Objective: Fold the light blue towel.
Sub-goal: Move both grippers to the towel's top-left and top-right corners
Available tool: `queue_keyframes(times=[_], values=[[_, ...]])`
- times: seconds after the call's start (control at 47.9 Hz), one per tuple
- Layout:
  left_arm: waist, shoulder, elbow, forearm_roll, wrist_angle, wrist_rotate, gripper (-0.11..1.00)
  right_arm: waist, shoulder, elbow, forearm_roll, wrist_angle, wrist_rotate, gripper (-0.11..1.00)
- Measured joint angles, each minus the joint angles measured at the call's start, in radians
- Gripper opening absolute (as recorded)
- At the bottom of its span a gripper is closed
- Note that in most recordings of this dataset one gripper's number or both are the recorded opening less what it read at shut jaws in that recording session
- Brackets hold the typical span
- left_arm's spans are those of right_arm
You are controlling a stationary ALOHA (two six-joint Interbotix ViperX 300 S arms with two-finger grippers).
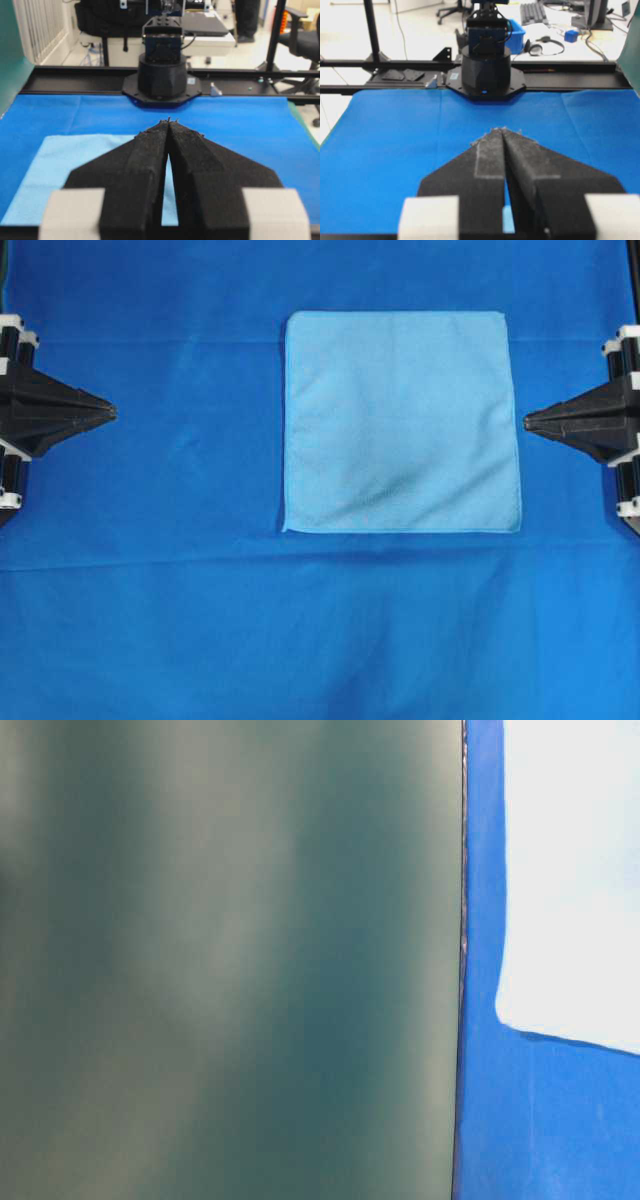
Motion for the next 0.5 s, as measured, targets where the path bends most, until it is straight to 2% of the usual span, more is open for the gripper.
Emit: queue_keyframes(times=[0.084, 0.209, 0.355, 0.501], values=[[0.002, 0.012, -0.012, -0.009, 0.002, 0.014, 0.0, -0.011, -0.002, -0.006, 0.002, 0.003, -0.003, 0.0], [0.02, 0.064, -0.031, -0.015, -0.018, 0.026, 0.0, -0.074, -0.003, -0.018, 0.0, 0.054, -0.002, 0.0], [0.054, 0.184, -0.052, -0.015, -0.08, 0.029, 0.0, -0.186, -0.003, -0.023, 0.0, 0.183, 0.005, 0.0], [0.137, 0.324, -0.081, -0.017, -0.109, 0.018, 0.0, -0.304, 0.012, -0.023, 0.0, 0.268, 0.008, 0.0]])
